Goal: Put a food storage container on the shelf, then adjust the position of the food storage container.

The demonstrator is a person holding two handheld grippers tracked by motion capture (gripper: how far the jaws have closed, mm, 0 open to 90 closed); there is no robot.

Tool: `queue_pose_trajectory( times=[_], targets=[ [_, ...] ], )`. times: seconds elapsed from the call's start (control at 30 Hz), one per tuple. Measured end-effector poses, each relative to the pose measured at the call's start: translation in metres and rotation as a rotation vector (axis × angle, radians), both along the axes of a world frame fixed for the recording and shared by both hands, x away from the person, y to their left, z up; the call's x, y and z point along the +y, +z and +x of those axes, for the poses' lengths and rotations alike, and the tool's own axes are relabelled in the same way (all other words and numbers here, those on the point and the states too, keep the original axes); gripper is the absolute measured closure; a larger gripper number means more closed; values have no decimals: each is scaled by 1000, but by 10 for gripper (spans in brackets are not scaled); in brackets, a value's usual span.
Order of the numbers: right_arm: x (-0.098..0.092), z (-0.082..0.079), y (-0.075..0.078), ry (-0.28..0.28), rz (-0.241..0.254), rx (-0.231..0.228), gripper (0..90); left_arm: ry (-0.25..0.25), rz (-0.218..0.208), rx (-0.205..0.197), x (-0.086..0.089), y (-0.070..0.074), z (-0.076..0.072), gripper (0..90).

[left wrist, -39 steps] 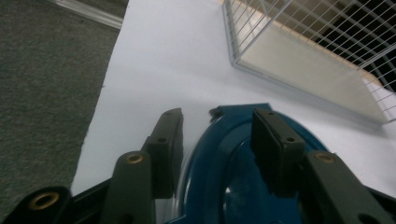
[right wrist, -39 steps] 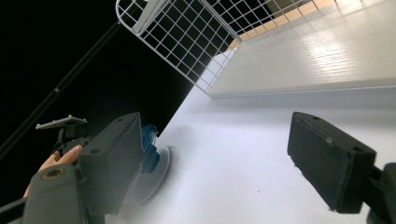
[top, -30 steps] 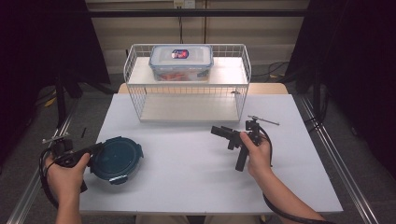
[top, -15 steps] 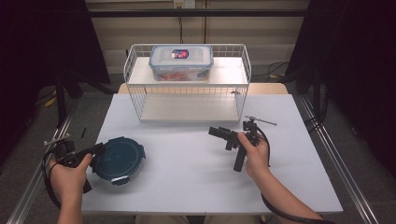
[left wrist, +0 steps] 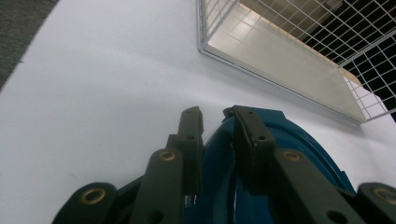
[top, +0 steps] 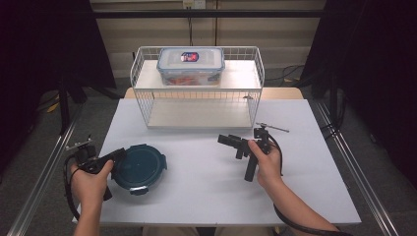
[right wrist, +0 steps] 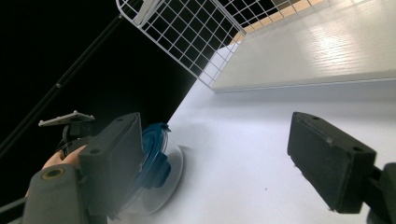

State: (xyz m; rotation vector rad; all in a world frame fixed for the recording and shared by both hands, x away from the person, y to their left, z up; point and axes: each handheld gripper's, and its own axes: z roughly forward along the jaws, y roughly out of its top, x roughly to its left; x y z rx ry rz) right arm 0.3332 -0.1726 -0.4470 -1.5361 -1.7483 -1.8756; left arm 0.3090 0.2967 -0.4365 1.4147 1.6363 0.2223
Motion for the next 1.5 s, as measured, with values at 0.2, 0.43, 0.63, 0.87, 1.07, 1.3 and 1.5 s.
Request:
queue_pose_trajectory(
  times=[0.2, 0.43, 0.63, 0.87, 1.07, 1.3, 1.5],
  targets=[
    [2, 0, -1, -1, -6, 1, 181, -14, 5, -1, -7, 0, 1, 734],
    [0, -1, -1, 5, -13, -3, 181, -12, -9, 35, -1, 0, 1, 679],
    [-3, 0, 1, -1, -7, -7, 181, -2, 0, 25, 9, 4, -4, 642],
    [-2, 1, 0, -2, -9, -4, 181, -3, 6, 39, 16, 9, -11, 677],
    [-3, 0, 1, -2, -9, -6, 181, 13, 37, 60, 24, 11, -18, 760],
    [-2, 1, 2, -1, -15, -12, 181, -13, 43, 152, 28, 6, -24, 900],
    [1, 1, 0, 11, -12, -4, 181, -28, 28, 196, 26, 3, -25, 900]
  ],
)
